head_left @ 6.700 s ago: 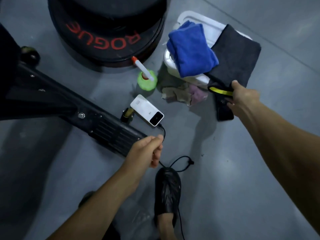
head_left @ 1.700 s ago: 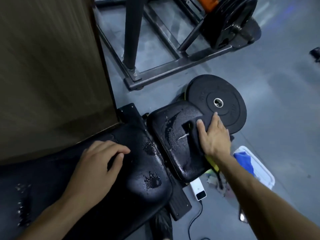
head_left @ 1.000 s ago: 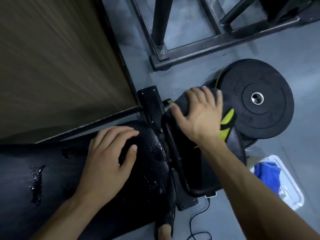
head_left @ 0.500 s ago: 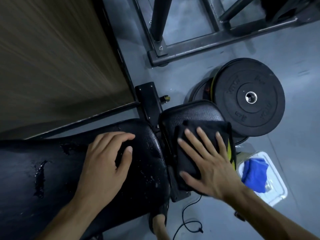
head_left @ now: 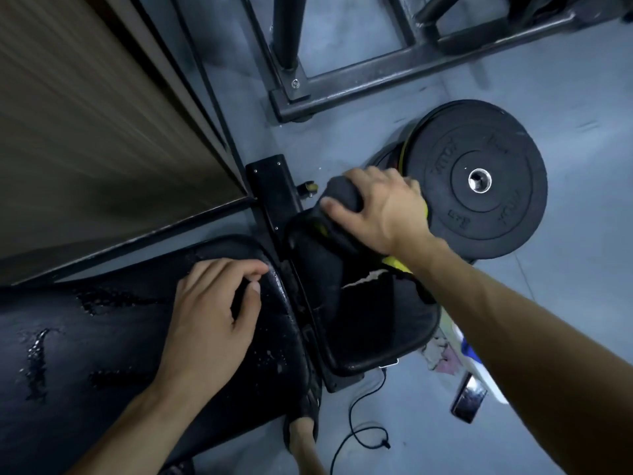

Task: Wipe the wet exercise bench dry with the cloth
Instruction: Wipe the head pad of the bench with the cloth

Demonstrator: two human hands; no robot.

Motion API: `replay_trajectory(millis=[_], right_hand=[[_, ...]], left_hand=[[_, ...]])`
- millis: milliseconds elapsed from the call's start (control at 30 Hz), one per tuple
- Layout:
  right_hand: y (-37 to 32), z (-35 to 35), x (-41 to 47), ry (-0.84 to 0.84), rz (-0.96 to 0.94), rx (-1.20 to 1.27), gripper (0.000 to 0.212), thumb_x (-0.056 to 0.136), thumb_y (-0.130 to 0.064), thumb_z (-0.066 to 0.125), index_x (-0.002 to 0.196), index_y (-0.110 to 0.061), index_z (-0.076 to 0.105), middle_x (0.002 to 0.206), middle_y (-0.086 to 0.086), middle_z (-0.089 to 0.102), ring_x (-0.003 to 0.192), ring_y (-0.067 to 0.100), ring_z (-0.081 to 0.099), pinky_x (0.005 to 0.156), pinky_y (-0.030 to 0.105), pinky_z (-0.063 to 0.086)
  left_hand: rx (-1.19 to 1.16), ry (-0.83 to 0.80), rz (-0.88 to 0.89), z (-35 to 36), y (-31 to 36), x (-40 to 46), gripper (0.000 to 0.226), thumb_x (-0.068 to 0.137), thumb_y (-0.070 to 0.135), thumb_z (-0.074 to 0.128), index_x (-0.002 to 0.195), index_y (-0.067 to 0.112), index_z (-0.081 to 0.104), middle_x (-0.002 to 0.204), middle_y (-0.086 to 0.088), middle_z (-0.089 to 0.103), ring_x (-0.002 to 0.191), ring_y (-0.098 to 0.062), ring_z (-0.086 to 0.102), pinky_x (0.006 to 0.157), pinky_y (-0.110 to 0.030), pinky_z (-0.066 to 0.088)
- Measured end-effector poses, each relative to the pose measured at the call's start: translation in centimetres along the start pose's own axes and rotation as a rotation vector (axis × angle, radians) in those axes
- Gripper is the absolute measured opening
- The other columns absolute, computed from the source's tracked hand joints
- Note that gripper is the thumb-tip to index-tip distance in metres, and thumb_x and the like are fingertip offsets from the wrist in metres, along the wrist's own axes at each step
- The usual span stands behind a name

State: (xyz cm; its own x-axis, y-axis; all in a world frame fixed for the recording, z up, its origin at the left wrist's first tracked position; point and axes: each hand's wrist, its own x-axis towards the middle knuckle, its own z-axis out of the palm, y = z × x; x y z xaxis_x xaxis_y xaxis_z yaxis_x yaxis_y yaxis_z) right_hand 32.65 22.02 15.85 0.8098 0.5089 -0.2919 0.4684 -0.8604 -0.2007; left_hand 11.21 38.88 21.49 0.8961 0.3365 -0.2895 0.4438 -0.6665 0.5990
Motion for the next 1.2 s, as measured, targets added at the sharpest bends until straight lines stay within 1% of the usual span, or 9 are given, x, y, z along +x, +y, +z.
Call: replay_trajectory(millis=[67, 133, 267, 367, 567, 700, 867, 1000, 1200], right_hand=[[1.6, -1.0, 1.8, -0.135, 0.342, 0.179, 0.074, 0.078, -0.084, 0.040, 0.119, -0.027, 0.065, 0.123, 0.014, 0.067, 0.116, 0.039, 0.060, 0.087, 0.041, 0.042], [1.9, -1.6, 2.2, -0.206, 0.443, 0.219, 0.071, 0.081, -0.079, 0.044, 0.118, -0.023, 0.067, 0.121, 0.022, 0.066, 0.114, 0.043, 0.059, 0.084, 0.040, 0.041], [-2.0, -0.2, -0.2, 0.078, 0.043, 0.029, 0.045, 0.090, -0.062, 0.047, 0.086, -0.020, 0.060, 0.100, 0.008, 0.072, 0.103, 0.034, 0.064, 0.097, 0.043, 0.039], [-5.0, 1.4, -3.3, 0.094, -0.325, 0.141, 0.043, 0.087, -0.052, 0.053, 0.114, -0.024, 0.072, 0.131, -0.006, 0.069, 0.130, 0.019, 0.056, 0.123, 0.048, 0.020], [-2.0, 4.8, -18.0, -0.102, -0.587, 0.017, 0.058, 0.094, -0.041, 0.055, 0.149, -0.023, 0.051, 0.169, -0.007, 0.024, 0.157, 0.019, 0.015, 0.124, 0.050, 0.017], [-0.3, 5.3, -22.2, -0.132, -0.531, -0.018, 0.068, 0.097, -0.049, 0.052, 0.159, -0.032, 0.032, 0.170, -0.011, 0.016, 0.158, 0.016, 0.012, 0.122, 0.050, 0.017], [-3.3, 4.0, -12.4, 0.029, -0.424, -0.036, 0.064, 0.099, -0.054, 0.046, 0.159, -0.034, 0.032, 0.171, -0.003, 0.012, 0.159, 0.021, 0.005, 0.125, 0.058, 0.007], [-2.3, 3.1, -7.3, 0.130, -0.233, -0.065, 0.070, 0.096, -0.061, 0.044, 0.159, -0.034, 0.030, 0.171, 0.007, 0.011, 0.159, 0.026, 0.006, 0.124, 0.059, 0.005], [-1.9, 6.3, -20.8, 0.106, 0.016, -0.013, 0.072, 0.099, -0.057, 0.047, 0.161, -0.030, 0.025, 0.171, 0.009, 0.013, 0.158, 0.029, 0.010, 0.122, 0.061, 0.017]], left_hand=[[-0.023, 0.024, -0.011, -0.5, 0.3, 0.5, 0.020, 0.098, 0.023, 0.052, 0.111, 0.036, 0.061, 0.103, 0.028, 0.057, 0.108, 0.002, 0.045, 0.096, -0.015, 0.026], [-0.030, 0.046, -0.025, -0.9, 0.0, 0.7, 0.020, 0.097, 0.022, 0.053, 0.110, 0.036, 0.061, 0.103, 0.027, 0.057, 0.108, 0.001, 0.046, 0.097, -0.021, 0.029], [-0.081, 0.100, -0.083, -0.7, -0.7, 0.7, 0.019, 0.097, 0.020, 0.053, 0.107, 0.033, 0.062, 0.101, 0.023, 0.061, 0.107, -0.002, 0.048, 0.096, -0.029, 0.037], [-0.146, 0.170, -0.119, -0.6, -0.6, 0.8, 0.018, 0.098, 0.020, 0.052, 0.105, 0.032, 0.063, 0.099, 0.022, 0.063, 0.105, -0.003, 0.050, 0.094, -0.032, 0.041], [-0.125, 0.128, -0.105, -0.8, 0.5, 1.3, 0.017, 0.099, 0.022, 0.050, 0.104, 0.034, 0.061, 0.100, 0.023, 0.063, 0.105, -0.006, 0.051, 0.093, -0.032, 0.043], [-0.113, 0.101, -0.092, -0.9, 1.5, 0.8, 0.017, 0.099, 0.022, 0.050, 0.103, 0.033, 0.062, 0.097, 0.031, 0.057, 0.103, -0.001, 0.049, 0.092, -0.034, 0.044], [-0.097, 0.103, -0.039, -0.1, 1.5, -0.1, 0.017, 0.098, 0.018, 0.052, 0.102, 0.033, 0.061, 0.097, 0.028, 0.058, 0.100, -0.003, 0.050, 0.092, -0.046, 0.046], [-0.108, 0.095, -0.024, 1.3, 1.4, -0.8, 0.017, 0.100, 0.023, 0.050, 0.102, 0.037, 0.060, 0.097, 0.031, 0.058, 0.102, 0.005, 0.048, 0.093, -0.041, 0.045], [-0.136, 0.054, -0.040, 2.7, 2.5, -1.8, 0.017, 0.098, 0.021, 0.053, 0.103, 0.035, 0.062, 0.104, 0.044, 0.050, 0.106, 0.010, 0.046, 0.094, -0.029, 0.041]])
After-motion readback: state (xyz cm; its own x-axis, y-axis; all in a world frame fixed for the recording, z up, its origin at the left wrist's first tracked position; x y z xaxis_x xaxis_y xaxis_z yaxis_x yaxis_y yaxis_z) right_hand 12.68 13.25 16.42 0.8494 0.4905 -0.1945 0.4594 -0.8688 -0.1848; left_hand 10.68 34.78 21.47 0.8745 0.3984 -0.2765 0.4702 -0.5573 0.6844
